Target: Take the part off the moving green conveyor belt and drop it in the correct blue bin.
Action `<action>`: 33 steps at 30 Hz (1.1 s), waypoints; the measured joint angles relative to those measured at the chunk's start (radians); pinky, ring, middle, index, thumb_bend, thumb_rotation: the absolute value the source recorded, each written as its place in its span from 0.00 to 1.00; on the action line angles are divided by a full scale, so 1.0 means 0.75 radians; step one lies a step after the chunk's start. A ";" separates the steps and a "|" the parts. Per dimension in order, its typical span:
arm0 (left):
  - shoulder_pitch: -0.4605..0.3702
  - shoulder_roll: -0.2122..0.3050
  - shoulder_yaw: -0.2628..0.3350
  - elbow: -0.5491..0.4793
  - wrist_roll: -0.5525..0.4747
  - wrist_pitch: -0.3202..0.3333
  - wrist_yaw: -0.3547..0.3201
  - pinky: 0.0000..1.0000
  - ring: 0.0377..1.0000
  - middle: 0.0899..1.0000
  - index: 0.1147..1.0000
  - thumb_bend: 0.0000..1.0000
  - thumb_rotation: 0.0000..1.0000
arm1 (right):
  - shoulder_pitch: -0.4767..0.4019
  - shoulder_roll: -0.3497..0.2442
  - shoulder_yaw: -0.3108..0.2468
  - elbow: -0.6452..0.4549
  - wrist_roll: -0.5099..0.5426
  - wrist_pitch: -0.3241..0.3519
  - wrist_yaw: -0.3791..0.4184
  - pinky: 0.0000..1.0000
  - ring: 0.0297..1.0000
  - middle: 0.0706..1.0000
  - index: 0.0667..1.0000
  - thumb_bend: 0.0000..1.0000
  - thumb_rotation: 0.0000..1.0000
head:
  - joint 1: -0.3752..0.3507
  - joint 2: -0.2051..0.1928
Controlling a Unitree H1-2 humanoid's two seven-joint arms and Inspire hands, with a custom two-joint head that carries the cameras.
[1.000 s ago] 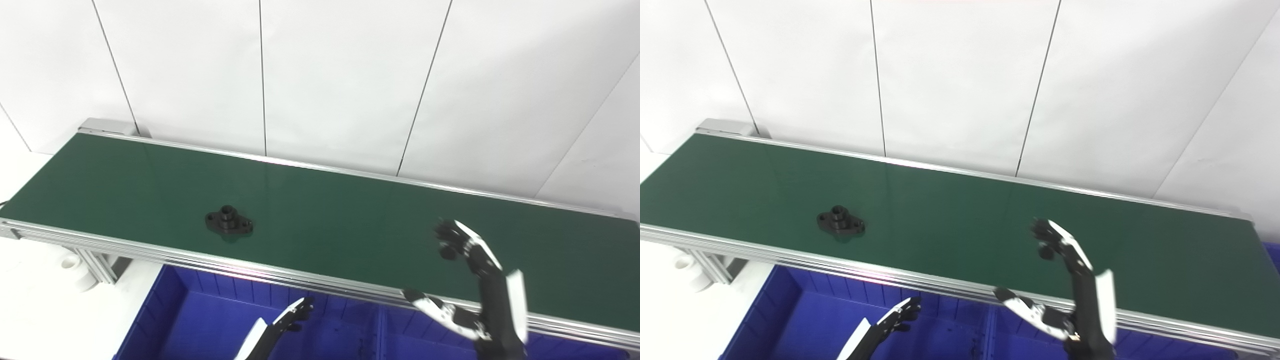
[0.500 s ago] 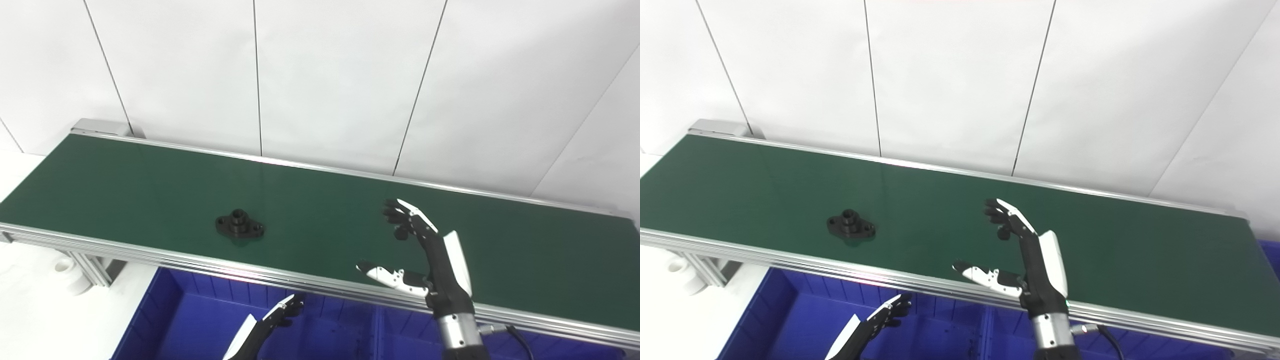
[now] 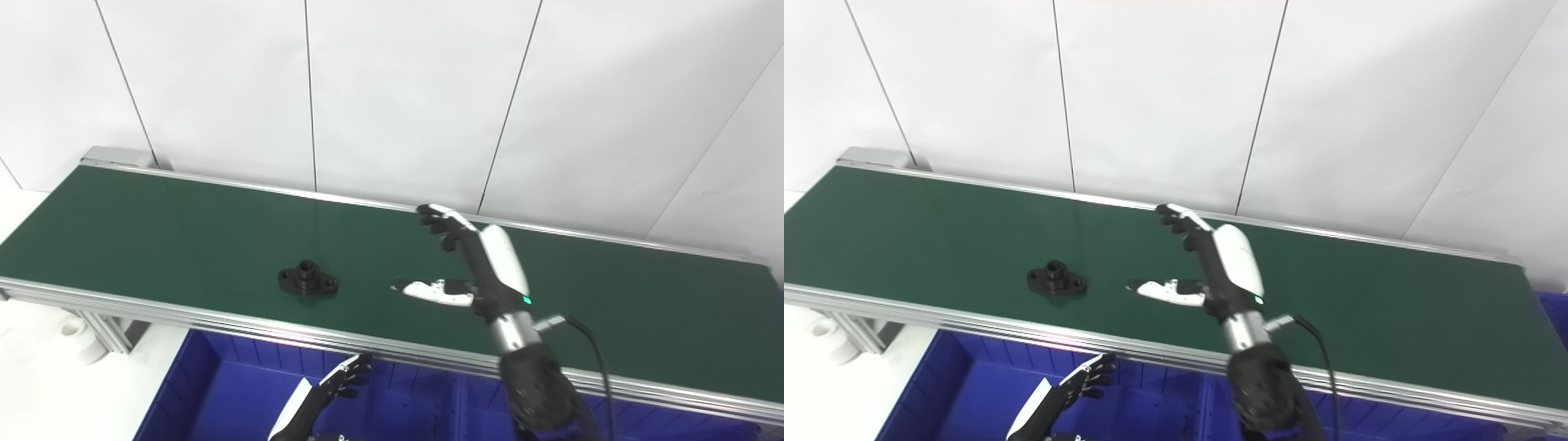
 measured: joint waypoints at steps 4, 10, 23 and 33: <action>-0.015 0.005 -0.015 0.023 0.001 0.000 -0.010 0.75 0.82 0.85 0.86 0.74 0.27 | -0.062 -0.007 0.048 0.140 -0.070 0.039 0.010 0.70 0.75 0.76 0.79 0.83 0.32 | 0.002 -0.016; -0.019 0.017 -0.017 0.026 -0.016 0.000 -0.035 0.76 0.82 0.86 0.86 0.73 0.24 | -0.144 -0.022 0.084 0.300 -0.121 0.060 0.009 0.72 0.77 0.77 0.79 0.81 0.30 | 0.014 -0.033; -0.035 0.032 -0.088 0.030 0.009 0.000 -0.026 0.77 0.81 0.83 0.85 0.72 0.23 | -0.310 -0.022 0.180 0.594 -0.174 0.082 -0.002 0.73 0.77 0.78 0.79 0.81 0.30 | 0.035 -0.053; -0.082 0.044 -0.191 0.078 0.044 0.000 0.107 0.74 0.78 0.80 0.83 0.72 0.24 | -0.409 -0.029 0.277 0.724 -0.227 0.082 -0.006 0.71 0.75 0.77 0.79 0.81 0.31 | 0.043 -0.065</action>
